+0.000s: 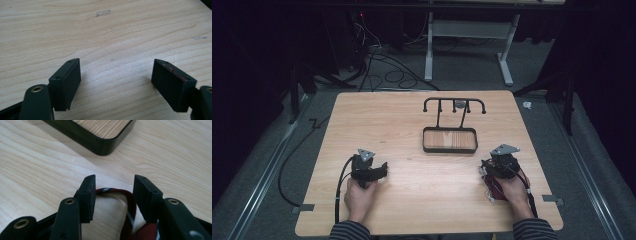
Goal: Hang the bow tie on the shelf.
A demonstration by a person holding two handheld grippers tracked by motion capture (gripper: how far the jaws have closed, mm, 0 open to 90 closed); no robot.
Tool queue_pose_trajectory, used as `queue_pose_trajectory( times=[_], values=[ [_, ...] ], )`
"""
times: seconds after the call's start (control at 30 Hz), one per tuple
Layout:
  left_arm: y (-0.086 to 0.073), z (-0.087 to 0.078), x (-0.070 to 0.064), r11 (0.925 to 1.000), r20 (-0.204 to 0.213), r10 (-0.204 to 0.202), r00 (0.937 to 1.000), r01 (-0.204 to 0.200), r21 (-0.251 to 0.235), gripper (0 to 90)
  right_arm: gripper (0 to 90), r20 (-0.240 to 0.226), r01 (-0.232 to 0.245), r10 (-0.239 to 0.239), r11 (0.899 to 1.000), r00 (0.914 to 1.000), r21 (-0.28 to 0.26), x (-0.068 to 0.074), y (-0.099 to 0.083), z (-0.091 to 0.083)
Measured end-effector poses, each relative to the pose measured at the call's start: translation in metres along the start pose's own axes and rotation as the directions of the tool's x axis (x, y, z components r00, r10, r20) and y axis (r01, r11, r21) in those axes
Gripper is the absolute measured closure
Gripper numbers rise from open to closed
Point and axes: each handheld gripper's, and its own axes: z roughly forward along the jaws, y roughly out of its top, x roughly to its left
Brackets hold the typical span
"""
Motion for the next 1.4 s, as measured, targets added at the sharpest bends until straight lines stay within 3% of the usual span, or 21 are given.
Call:
queue_pose_trajectory(
  times=[0.33,0.6,0.77,1.1,1.4],
  values=[
    [0.0,0.0,0.0,1.0,0.0,0.0,1.0,0.0,0.0,24.0,70.2,-0.032,-0.075,0.076,0.996,0.9966,0.041,-0.016,-0.002,0.012],
    [0.0,0.0,0.0,1.0,0.0,0.0,1.0,0.0,0.0,24.0,89.6,-0.043,-0.053,0.054,0.998,0.9976,0.045,-0.015,-0.002,0.013],
    [0.0,0.0,0.0,1.0,0.0,-0.001,1.0,0.001,0.0,24.0,90.0,-0.046,-0.052,0.053,0.998,0.9975,0.032,-0.013,-0.001,0.008],
    [0.0,0.0,0.0,1.0,0.001,0.001,1.0,-0.001,-0.001,24.1,90.0,-0.058,-0.061,0.058,0.997,0.9967,-0.056,-0.016,0.002,-0.016],
    [0.0,0.0,0.0,1.0,0.001,0.001,1.0,-0.001,0.0,24.1,90.0,-0.058,-0.073,0.065,0.988,0.9962,-0.135,-0.018,0.01,-0.039]
  ],
)
